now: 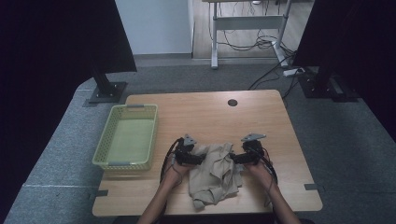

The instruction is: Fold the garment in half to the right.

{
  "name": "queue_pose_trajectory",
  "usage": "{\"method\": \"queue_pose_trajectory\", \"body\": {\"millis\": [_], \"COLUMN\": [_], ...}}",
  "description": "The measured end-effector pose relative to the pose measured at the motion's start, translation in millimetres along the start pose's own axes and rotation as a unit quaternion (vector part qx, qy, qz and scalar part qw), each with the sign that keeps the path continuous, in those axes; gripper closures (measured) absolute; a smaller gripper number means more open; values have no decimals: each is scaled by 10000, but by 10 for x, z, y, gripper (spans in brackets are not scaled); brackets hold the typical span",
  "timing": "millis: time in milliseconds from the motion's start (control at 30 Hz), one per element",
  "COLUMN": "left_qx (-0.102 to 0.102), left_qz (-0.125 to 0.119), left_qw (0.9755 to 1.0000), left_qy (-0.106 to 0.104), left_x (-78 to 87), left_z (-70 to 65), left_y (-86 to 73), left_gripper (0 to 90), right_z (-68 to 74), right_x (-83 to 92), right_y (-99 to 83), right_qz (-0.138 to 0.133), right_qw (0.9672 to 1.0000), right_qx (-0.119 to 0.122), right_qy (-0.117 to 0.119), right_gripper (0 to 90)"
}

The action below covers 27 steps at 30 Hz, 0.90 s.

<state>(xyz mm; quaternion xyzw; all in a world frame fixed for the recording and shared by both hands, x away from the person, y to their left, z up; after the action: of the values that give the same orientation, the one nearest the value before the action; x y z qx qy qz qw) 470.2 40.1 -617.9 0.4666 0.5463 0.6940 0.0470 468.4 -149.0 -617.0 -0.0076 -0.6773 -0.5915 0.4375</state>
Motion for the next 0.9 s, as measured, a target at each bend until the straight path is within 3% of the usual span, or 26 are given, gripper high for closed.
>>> {"method": "queue_pose_trajectory", "body": {"millis": [133, 233, 333, 367, 467, 500, 567, 633, 667, 700, 733, 767, 800, 900], "left_qx": [-37, -19, 11, 31, 93, 127, 166, 180, 180, 181, 183, 188, 192, 215], "left_qz": [18, 14, 14, 11, 11, 12, 10, -3, -3, -9, -17, -30, -31, -36], "left_qw": [10000, 10000, 9999, 9999, 9997, 9996, 9993, 9992, 9992, 9992, 9992, 9992, 9992, 9990], "left_qy": [40, 70, 106, 131, 218, 266, 321, 349, 349, 355, 359, 359, 361, 383], "left_x": [-4, -4, 1, 6, 31, 45, 61, 74, 74, 83, 88, 93, 99, 105], "left_z": [-1, -2, 5, 11, 39, 54, 72, 78, 78, 79, 81, 83, 87, 101], "left_y": [-3, -3, -7, -11, -27, -37, -48, -54, -54, -58, -60, -62, -64, -69], "left_gripper": [201, 201, 201, 201, 201, 202, 203, 210, 219, 219, 231, 239, 247, 254], "right_z": [20, 208, 288, 537, 763, 1064, 1256, 1456, 1456, 1522, 1544, 1514, 1466, 1235], "right_x": [163, 411, 459, 539, 561, 533, 482, 400, 400, 357, 304, 278, 265, 308], "right_y": [99, 325, 384, 504, 551, 535, 458, 324, 324, 254, 183, 153, 130, 97], "right_qz": [-160, -419, -466, -556, -588, -568, -442, -245, -245, -152, -98, -81, -66, -125], "right_qw": [9999, 9988, 9983, 9965, 9948, 9920, 9900, 9860, 9860, 9837, 9802, 9782, 9781, 9857], "right_qx": [55, 207, 295, 522, 619, 810, 962, 1248, 1248, 1452, 1806, 1984, 2024, 1664], "right_qy": [3, 128, 173, 344, 559, 789, 931, 1081, 1081, 1052, 805, 610, 473, 235], "right_gripper": [86, 78, 75, 66, 57, 48, 44, 51, 51, 62, 74, 75, 74, 73]}}
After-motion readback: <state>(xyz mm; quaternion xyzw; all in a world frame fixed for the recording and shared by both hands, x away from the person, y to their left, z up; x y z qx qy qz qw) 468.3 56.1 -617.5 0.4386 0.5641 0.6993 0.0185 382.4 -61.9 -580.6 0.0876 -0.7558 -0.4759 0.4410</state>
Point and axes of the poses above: each handheld gripper's, and its own axes: x roughly backward along the jaws, y roughly out of its top, z roughly to its left, the point moved 10 cm from there along -x, roughly forward along the jaws, and after that the axes turned 6 degrees about -z, right-handed, at the moved point
